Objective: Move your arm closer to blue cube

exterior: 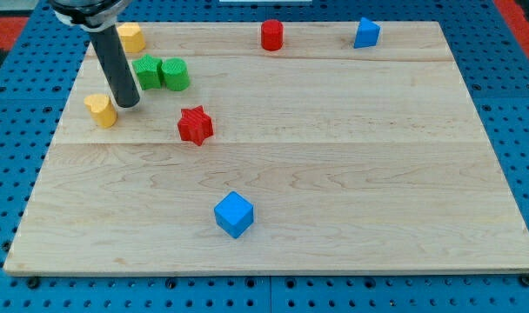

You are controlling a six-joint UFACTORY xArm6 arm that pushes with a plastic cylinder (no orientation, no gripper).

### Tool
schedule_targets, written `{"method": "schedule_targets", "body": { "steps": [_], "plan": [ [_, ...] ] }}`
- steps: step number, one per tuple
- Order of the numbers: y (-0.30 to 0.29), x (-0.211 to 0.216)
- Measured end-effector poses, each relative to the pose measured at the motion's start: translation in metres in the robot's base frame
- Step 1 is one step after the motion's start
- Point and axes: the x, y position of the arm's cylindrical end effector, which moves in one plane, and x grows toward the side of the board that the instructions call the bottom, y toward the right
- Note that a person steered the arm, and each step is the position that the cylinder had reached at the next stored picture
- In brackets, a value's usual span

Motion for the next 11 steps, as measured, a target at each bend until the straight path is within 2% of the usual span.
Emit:
{"method": "schedule_targets", "body": {
  "steps": [2, 4, 5, 6, 8, 9, 11],
  "plan": [
    [-0.010, 0.030],
    [-0.006, 0.027],
    [-0.006, 0.011],
    [0.017, 0.019],
    [0.066, 0.176],
    [0.066, 0.211],
    [0.067, 0.217]
  ]
}}
